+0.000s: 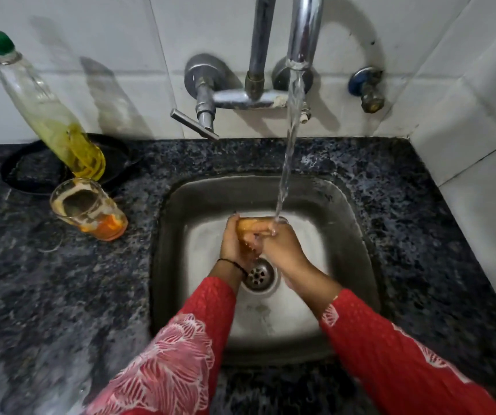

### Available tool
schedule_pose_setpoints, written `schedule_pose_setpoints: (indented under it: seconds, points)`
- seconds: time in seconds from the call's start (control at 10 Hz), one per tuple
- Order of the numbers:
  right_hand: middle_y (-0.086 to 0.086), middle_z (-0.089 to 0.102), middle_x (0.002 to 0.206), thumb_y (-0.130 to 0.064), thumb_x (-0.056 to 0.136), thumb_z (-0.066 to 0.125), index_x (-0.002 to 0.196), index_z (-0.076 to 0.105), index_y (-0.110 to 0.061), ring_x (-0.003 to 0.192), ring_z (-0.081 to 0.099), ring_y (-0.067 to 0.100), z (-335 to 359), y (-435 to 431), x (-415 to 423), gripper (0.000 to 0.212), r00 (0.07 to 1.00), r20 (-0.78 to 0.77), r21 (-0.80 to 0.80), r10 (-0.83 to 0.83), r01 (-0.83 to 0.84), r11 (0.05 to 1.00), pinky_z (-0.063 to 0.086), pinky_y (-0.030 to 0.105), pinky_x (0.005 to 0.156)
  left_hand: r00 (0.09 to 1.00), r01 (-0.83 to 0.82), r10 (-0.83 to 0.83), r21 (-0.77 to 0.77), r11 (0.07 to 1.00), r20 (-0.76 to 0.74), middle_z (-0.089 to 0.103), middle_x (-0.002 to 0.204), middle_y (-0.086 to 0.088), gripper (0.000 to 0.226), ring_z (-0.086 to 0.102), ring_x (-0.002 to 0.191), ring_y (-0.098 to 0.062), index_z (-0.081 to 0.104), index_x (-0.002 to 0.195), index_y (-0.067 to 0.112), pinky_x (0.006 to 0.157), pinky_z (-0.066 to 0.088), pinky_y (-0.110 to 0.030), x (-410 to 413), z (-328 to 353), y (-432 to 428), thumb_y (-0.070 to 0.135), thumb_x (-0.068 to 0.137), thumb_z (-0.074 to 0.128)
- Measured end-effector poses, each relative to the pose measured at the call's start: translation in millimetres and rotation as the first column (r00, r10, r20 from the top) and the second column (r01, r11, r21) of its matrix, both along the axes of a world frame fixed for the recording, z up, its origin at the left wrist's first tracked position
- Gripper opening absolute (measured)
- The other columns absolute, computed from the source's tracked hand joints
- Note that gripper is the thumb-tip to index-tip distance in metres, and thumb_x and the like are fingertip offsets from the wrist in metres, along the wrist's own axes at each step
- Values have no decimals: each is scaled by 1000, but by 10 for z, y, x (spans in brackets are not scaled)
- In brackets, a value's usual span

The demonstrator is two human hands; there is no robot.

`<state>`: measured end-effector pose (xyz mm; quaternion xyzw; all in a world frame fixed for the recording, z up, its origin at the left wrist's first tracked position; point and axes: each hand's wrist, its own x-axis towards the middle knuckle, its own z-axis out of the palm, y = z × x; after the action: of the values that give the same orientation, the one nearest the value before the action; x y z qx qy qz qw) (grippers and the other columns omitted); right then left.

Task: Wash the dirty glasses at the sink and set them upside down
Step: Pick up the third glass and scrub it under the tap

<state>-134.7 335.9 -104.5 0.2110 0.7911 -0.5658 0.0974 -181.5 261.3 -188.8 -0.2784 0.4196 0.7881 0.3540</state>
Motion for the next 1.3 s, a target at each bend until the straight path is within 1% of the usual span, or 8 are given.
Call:
schedule_pose_setpoints:
  seconds: [0.2, 0.3, 0.4, 0.7, 1.0, 1.1, 1.2, 1.3]
  points:
    - [-2, 65, 97, -17, 89, 42, 102, 58, -24, 88, 62, 11, -593, -96, 259, 23, 939, -114, 234, 325, -293, 927, 53, 29, 75, 974, 213, -198, -137, 968, 112, 69, 68, -17, 65, 66, 68, -26, 64, 82, -2, 71, 49, -29, -56, 26, -116, 55, 94, 37]
    - [12, 63, 117, -17, 89, 30, 119, 56, -7, 108, 59, 24, -494, 253, 212, 41, 563, 143, 759, 814, -591, 275, 46, 32, 93, 962, 238, -217, -122, 964, 167, 71, 96, -19, 68, 67, 83, -29, 60, 110, -1, 78, 48, -35, -27, -28, -173, 60, 92, 36]
    - [17, 59, 123, -11, 87, 39, 121, 52, -3, 116, 55, 31, -333, 327, 83, 38, 563, 262, 723, 784, -653, 227, 43, 36, 99, 980, 133, -125, -44, 990, 156, 71, 63, -10, 48, 68, 53, -22, 63, 87, 7, 71, 47, -34, 28, -23, -142, 45, 97, 35]
    - [6, 52, 67, 2, 90, 39, 68, 52, -10, 65, 51, 16, -192, -72, -315, 28, 991, 127, -78, -45, 56, 995, 38, 21, 51, 998, -41, 48, 137, 990, -48, 71, 74, -8, 46, 69, 69, -18, 62, 88, 8, 78, 46, -31, -42, 120, 110, 40, 100, 31]
    - [14, 53, 132, -11, 91, 44, 129, 49, -10, 123, 49, 29, 2, 295, -341, 38, 648, 216, 849, 730, -494, 188, 41, 32, 99, 1000, -2, 4, 91, 996, -27, 74, 79, -10, 62, 69, 75, -20, 67, 93, 10, 84, 47, -34, -334, 193, -6, 55, 97, 26]
    - [13, 67, 106, -7, 87, 50, 101, 68, -11, 96, 63, 29, -38, 64, -381, 23, 950, -13, 516, 313, -261, 815, 48, 32, 74, 996, -75, 81, 171, 982, -25, 71, 89, -13, 55, 65, 88, -24, 67, 97, 6, 86, 48, -35, -243, 163, 13, 49, 97, 32]
    - [17, 69, 108, 3, 87, 51, 104, 68, 1, 83, 67, 21, -9, -27, -415, 24, 969, 182, -443, -166, 231, 866, 53, 23, 68, 984, -149, 166, 212, 966, -65, 70, 75, -11, 52, 69, 69, -20, 65, 83, 7, 69, 54, -28, -177, 93, 37, 47, 96, 34]
    - [19, 63, 121, 6, 87, 46, 116, 61, 3, 106, 60, 25, -95, 16, -287, 33, 973, -4, 3, 229, -229, 973, 47, 31, 93, 987, -148, 157, 166, 975, -42, 69, 71, -10, 49, 69, 64, -19, 60, 84, 9, 74, 52, -32, -214, 97, 52, 48, 96, 35]
